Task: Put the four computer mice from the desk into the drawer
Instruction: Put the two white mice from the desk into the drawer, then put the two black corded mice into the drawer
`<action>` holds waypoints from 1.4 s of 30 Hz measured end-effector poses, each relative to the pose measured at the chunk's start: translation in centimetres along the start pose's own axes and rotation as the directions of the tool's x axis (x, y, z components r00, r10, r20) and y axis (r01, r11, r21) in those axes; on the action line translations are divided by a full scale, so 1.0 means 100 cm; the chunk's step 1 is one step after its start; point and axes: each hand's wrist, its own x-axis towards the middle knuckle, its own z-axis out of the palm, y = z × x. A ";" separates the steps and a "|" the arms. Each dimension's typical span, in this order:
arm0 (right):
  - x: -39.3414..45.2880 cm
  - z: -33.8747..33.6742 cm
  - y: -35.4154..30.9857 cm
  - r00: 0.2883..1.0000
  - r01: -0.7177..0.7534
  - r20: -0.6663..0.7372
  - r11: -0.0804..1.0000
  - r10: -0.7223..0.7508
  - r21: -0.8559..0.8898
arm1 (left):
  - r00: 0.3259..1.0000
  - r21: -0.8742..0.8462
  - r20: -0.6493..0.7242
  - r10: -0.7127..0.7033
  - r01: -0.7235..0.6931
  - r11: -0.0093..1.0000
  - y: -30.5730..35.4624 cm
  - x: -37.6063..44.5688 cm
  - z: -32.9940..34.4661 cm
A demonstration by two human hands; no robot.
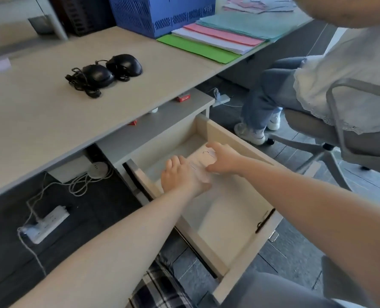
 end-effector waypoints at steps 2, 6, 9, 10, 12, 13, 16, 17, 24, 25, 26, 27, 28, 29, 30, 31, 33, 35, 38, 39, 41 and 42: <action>0.011 0.012 0.001 0.999 -0.006 0.036 1.000 0.007 -0.015 | 0.999 0.027 0.035 -0.003 0.002 1.000 -0.005 0.005 0.011; 0.027 0.026 0.003 0.999 -0.006 0.043 0.997 0.010 -0.078 | 0.997 0.054 0.067 -0.034 0.031 0.998 -0.015 0.023 0.022; 0.033 0.032 0.003 0.999 0.016 0.046 0.991 -0.010 -0.130 | 0.992 0.110 0.103 -0.069 0.057 0.992 -0.016 0.030 0.029; 0.034 0.034 0.002 0.999 0.032 0.046 0.989 -0.026 -0.143 | 0.990 0.127 0.124 -0.073 0.058 0.990 -0.015 0.031 0.032; 0.035 0.035 0.002 0.998 0.049 0.037 0.983 -0.043 -0.178 | 0.985 0.143 0.157 -0.069 0.047 0.989 -0.013 0.035 0.034; 0.036 0.036 0.002 0.998 0.049 0.036 0.979 -0.043 -0.196 | 0.983 0.148 0.168 -0.068 0.043 0.988 -0.013 0.036 0.034; 0.038 0.036 0.003 0.998 0.051 0.057 0.974 -0.039 -0.220 | 0.977 0.165 0.199 -0.069 0.036 0.986 -0.019 0.040 0.033; 0.039 0.035 0.003 0.997 0.056 0.071 0.973 -0.041 -0.223 | 0.975 0.165 0.209 -0.070 0.035 0.986 -0.020 0.040 0.033; 0.043 0.031 0.005 0.991 0.068 0.131 0.971 -0.038 -0.231 | 0.972 0.137 0.228 -0.056 0.025 0.990 -0.019 0.039 0.034; 0.044 0.031 0.005 0.990 0.070 0.136 0.971 -0.039 -0.231 | 0.970 0.139 0.235 -0.062 0.030 0.990 -0.019 0.039 0.033; 0.044 0.030 0.005 0.989 0.074 0.140 0.972 -0.043 -0.225 | 0.968 0.140 0.243 -0.070 0.037 0.989 -0.019 0.039 0.033; 0.044 0.029 0.004 0.988 0.081 0.146 0.972 -0.049 -0.219 | 0.966 0.141 0.249 -0.078 0.043 0.989 -0.019 0.039 0.032; 0.044 0.028 0.005 0.987 0.086 0.154 0.973 -0.053 -0.214 | 0.964 0.141 0.253 -0.081 0.046 0.989 -0.018 0.038 0.031; 0.044 0.027 0.005 0.985 0.091 0.162 0.973 -0.057 -0.211 | 0.964 0.141 0.254 -0.079 0.044 0.989 -0.018 0.038 0.030; 0.044 0.027 0.005 0.984 0.093 0.169 0.973 -0.057 -0.212 | 0.964 0.143 0.256 -0.075 0.039 0.989 -0.019 0.038 0.029; 0.044 0.026 0.006 0.983 0.090 0.173 0.973 -0.054 -0.212 | 0.964 0.142 0.257 -0.071 0.035 0.989 -0.019 0.037 0.028; 0.043 0.024 0.006 0.983 0.085 0.178 0.975 -0.048 -0.203 | 0.964 0.133 0.258 -0.072 0.039 0.990 -0.019 0.035 0.027; 0.040 0.022 0.006 0.983 0.081 0.180 0.977 -0.046 -0.196 | 0.966 0.126 0.248 -0.071 0.041 0.991 -0.019 0.033 0.026; 0.035 0.016 0.006 0.982 0.072 0.185 0.982 -0.039 -0.173 | 0.967 0.126 0.246 -0.072 0.042 0.991 -0.018 0.033 0.024; 0.033 0.013 0.005 0.983 0.066 0.180 0.984 -0.036 -0.164 | 0.965 0.135 0.253 -0.074 0.040 0.990 -0.019 0.033 0.021; 0.030 0.004 0.002 0.990 0.061 0.134 0.984 -0.039 -0.165 | 0.967 0.160 0.250 -0.057 0.017 0.987 -0.021 0.033 0.013; 0.028 -0.003 -0.002 0.995 0.068 0.089 0.983 -0.053 -0.169 | 0.969 0.162 0.243 -0.038 -0.002 0.987 -0.022 0.034 0.008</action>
